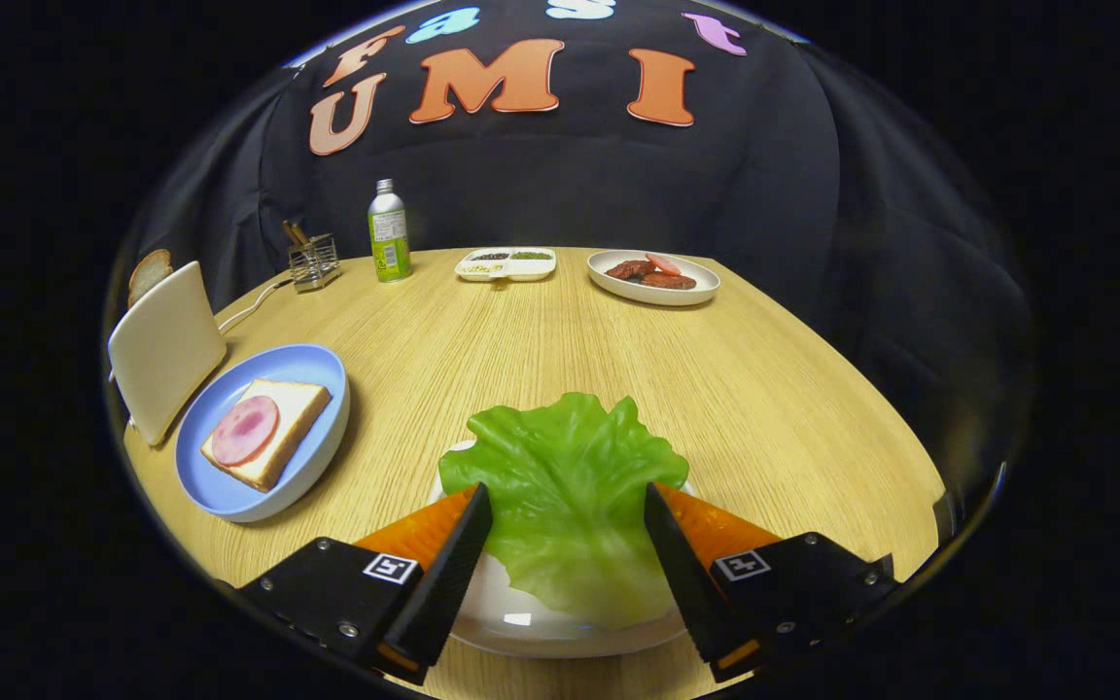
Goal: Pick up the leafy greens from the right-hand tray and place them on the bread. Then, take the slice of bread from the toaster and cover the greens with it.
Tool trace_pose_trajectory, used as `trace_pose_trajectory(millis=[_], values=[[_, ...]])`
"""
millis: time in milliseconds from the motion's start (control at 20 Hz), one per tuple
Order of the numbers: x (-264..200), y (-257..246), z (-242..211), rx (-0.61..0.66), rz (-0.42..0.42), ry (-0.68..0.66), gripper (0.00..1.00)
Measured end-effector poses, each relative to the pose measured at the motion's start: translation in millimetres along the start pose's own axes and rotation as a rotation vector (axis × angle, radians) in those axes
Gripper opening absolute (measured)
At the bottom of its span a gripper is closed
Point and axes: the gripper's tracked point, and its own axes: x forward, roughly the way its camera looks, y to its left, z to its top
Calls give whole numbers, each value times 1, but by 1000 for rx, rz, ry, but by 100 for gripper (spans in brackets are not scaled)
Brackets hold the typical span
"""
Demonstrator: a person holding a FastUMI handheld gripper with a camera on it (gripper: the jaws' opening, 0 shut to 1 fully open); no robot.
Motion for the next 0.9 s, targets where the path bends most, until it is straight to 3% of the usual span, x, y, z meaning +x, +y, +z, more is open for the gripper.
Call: trace_pose_trajectory(millis=[200,300,400,550,650,750,900], values=[[0,3,-1,13,20,2,88],[-1,5,-1,6,23,-1,80],[-1,9,0,-5,28,-3,66],[0,10,0,-14,18,-6,33],[0,7,1,-15,-5,-4,17],[-1,7,0,-11,-13,1,4],[-6,6,5,14,-18,-8,2]])
